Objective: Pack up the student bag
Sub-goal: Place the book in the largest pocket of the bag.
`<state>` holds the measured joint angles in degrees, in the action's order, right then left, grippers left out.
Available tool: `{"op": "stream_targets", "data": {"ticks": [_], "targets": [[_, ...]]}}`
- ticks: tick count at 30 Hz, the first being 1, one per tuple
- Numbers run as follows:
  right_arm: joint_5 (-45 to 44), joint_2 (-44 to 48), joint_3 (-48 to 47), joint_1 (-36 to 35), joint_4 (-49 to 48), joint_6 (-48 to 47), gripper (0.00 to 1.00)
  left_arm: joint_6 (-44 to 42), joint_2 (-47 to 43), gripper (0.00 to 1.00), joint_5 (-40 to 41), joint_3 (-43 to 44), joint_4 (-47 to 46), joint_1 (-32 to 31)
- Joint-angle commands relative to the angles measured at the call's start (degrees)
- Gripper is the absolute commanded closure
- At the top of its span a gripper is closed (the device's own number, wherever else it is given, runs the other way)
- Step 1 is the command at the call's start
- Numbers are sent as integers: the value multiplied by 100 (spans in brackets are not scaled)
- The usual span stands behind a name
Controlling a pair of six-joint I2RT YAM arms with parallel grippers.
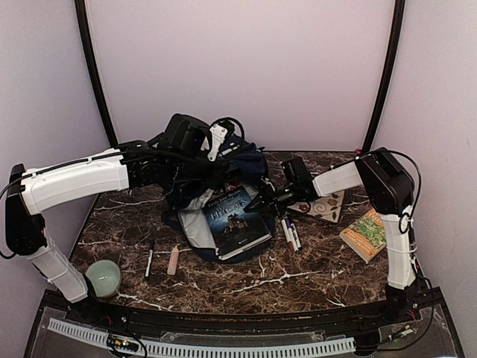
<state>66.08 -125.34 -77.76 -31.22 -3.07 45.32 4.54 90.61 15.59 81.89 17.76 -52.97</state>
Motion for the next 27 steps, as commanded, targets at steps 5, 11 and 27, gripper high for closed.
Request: {"op": "stream_targets", "data": {"ticks": [5,11,27], "targets": [[347,-288,123,80,-3807,2375,100,-61,-518,100,-355,153,-484,-91],[385,-2,414,77,-4856,3181,100,-112,-523,100,-292,150,-456,-91],[-536,-715,-1233,65,-1214,958,100,-203,-632,100,-473,242,-137,-99]]}}
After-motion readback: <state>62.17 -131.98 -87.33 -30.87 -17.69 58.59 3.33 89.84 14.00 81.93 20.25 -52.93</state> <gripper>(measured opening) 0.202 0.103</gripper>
